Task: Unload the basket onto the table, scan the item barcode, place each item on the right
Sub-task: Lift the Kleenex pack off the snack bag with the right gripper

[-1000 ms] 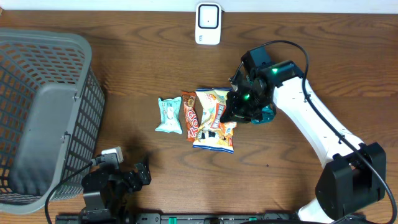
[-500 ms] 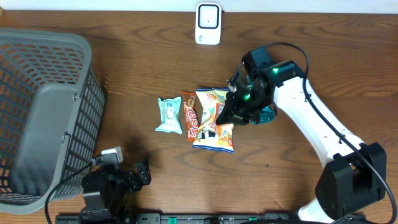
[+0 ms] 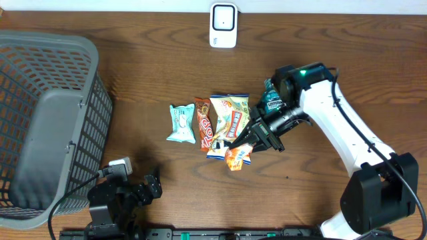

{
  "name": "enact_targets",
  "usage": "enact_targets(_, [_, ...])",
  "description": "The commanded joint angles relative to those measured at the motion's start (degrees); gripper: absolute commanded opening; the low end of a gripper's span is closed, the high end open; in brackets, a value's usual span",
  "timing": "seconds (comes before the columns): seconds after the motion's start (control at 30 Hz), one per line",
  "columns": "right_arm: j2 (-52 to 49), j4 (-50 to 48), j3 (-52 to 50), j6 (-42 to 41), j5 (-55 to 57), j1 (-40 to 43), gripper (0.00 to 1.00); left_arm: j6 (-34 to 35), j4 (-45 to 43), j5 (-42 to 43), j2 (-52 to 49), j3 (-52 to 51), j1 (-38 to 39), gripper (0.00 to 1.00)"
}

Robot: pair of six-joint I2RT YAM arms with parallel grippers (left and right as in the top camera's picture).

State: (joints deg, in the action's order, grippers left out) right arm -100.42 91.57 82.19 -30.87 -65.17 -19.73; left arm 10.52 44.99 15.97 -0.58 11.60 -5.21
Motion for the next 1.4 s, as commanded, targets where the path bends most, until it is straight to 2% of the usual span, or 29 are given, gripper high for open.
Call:
enact_targets(0.0, [1.11,0.15,1.01,-2.91,-3.28,1.03,0.01,0.09,4.24,0.02,0.09,-0.02,-0.24,0.98])
enact_targets(0.87, [1.09,-4.74,1.01,-2.95,3.61,2.19,0.02,0.09,4.24,0.02,0.09,-0.02,-0.24,0.98])
enact_targets(1.37, [1.09,-5.09,1.01,-2.97,3.21,2.19,0.02,0.09,4.24,0.02,0.09,-0.02,-0.24,0.98])
